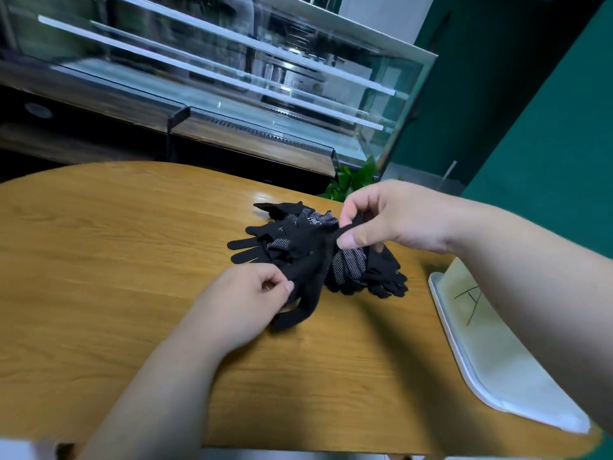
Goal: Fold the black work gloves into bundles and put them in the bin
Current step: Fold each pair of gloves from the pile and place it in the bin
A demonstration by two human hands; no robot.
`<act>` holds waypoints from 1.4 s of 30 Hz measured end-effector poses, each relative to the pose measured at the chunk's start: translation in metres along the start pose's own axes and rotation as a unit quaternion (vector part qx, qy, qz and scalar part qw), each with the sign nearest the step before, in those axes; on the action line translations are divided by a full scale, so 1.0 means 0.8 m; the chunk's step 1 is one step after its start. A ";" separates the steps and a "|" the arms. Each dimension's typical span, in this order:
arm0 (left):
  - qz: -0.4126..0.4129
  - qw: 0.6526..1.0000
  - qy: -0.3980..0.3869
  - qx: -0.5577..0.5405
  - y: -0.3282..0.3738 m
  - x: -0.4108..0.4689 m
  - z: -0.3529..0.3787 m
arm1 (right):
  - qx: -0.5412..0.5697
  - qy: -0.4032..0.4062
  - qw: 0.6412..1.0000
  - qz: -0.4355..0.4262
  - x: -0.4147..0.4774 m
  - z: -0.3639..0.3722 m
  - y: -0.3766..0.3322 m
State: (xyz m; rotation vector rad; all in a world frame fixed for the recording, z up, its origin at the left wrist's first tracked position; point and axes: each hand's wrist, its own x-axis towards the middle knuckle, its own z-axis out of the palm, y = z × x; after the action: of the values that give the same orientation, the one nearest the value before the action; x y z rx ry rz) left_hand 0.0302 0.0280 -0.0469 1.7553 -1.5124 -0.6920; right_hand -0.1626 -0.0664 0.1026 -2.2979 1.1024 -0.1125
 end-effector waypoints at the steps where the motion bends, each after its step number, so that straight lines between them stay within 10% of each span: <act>1: 0.002 1.000 0.003 -0.002 -0.001 0.000 -0.001 | -0.050 0.025 0.998 0.010 0.002 0.003 -0.001; 15: 0.009 0.999 0.034 -0.027 -0.011 0.004 -0.010 | -0.030 0.278 0.960 -0.028 -0.003 0.033 -0.005; 24: 0.007 1.000 0.019 -0.006 -0.012 0.001 -0.005 | -0.115 -0.101 0.988 0.015 -0.060 0.153 0.028; 31: 0.004 0.998 -0.043 0.038 -0.017 0.004 0.005 | -0.134 0.008 0.991 0.010 -0.044 0.177 0.056; 42: 0.016 0.987 -0.140 0.077 -0.024 0.008 0.016 | -0.241 -0.126 0.961 -0.052 -0.039 0.186 0.058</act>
State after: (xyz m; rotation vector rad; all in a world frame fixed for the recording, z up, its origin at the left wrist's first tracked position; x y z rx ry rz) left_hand 0.0333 0.0212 -0.0696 1.7998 -1.8199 -0.8537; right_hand -0.1685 0.0037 -0.0404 -2.6999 0.9513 0.4448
